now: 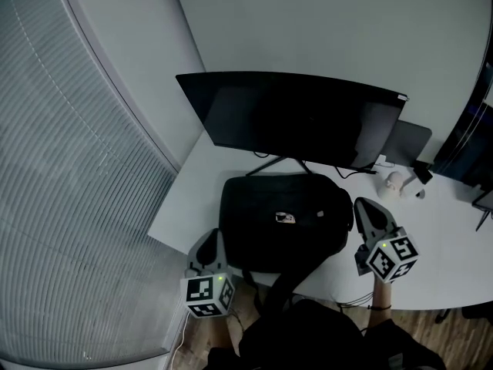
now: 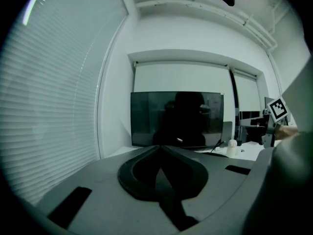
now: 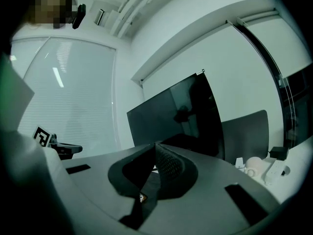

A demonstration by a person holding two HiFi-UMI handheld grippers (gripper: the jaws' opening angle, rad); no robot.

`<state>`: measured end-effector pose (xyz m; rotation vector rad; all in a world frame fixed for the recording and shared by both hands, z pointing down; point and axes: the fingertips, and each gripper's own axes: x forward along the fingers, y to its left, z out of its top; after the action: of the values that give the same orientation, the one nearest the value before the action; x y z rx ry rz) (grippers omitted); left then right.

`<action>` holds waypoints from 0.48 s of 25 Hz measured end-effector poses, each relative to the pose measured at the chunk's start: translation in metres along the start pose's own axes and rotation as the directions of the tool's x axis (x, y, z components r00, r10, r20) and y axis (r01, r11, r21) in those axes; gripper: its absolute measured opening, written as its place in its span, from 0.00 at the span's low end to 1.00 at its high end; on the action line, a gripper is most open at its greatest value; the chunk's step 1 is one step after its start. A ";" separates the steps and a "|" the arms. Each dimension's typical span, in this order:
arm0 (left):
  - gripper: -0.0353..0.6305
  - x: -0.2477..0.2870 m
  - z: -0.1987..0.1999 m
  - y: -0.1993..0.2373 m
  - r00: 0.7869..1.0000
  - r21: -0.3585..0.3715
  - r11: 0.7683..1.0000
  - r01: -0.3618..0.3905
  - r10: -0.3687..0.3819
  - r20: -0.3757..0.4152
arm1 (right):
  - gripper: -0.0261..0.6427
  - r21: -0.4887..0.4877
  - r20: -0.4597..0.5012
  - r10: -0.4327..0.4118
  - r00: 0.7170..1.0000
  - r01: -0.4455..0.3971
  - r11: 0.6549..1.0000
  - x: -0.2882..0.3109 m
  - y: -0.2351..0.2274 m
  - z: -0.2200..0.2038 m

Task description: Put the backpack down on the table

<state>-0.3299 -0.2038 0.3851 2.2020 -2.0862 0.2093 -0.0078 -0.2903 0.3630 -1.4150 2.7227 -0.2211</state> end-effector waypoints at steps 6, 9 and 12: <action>0.08 -0.012 0.007 0.009 0.999 0.022 0.999 -0.038 0.038 0.031 | 0.06 -0.043 0.001 0.006 1.000 -0.006 0.999 -0.003 0.006 0.003; 0.08 -0.014 0.008 0.010 0.998 0.022 0.999 -0.044 0.043 0.034 | 0.06 -0.054 -0.004 0.012 1.000 -0.012 0.998 -0.002 0.008 0.001; 0.08 -0.014 0.007 0.011 0.998 0.024 0.999 -0.046 0.046 0.032 | 0.06 -0.063 -0.004 0.013 1.000 -0.014 0.998 -0.002 0.009 0.001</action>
<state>-0.3414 -0.1916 0.3755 2.1862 -2.1634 0.2066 -0.0142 -0.2838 0.3602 -1.4125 2.7651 -0.1381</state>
